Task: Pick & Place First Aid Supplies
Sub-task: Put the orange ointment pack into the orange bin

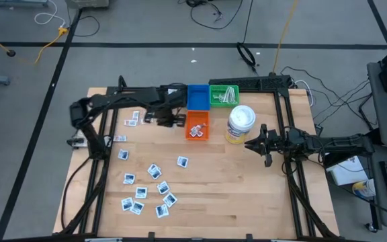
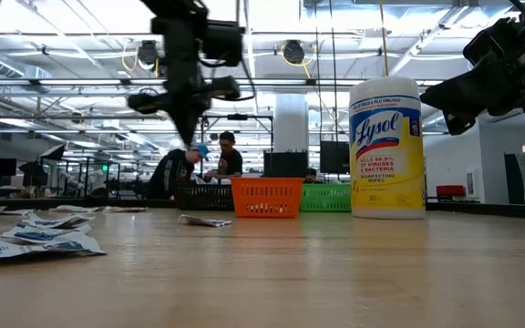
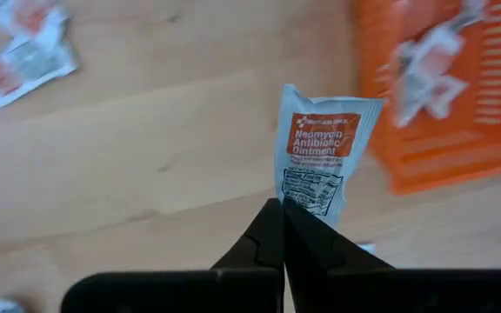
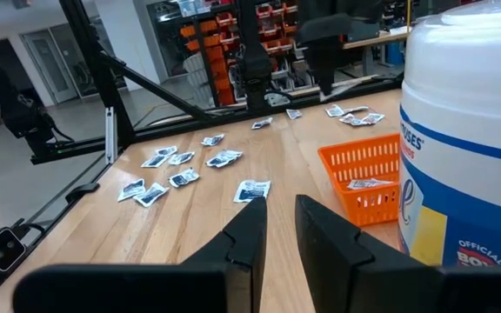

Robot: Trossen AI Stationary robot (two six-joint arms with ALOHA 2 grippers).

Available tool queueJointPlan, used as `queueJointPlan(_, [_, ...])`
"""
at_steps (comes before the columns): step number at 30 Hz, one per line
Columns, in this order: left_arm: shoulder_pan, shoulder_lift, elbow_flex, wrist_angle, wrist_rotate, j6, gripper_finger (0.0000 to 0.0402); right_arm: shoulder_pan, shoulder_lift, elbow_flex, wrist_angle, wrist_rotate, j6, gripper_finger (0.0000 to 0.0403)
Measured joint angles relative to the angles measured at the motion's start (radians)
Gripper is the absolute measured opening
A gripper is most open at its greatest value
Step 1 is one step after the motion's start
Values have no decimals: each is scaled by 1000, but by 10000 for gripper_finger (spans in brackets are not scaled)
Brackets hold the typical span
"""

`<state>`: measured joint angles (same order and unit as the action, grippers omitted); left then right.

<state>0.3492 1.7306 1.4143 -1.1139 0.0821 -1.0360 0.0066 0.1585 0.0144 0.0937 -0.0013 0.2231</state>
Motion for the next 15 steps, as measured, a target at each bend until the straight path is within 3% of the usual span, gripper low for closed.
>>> queueJointPlan(10, [0,254,343,-15,45,57,0,0,0,0,0,0,0,59])
queueJointPlan(15, [-1,323,392,21,41,59,0,0,0,0,0,0,0,59])
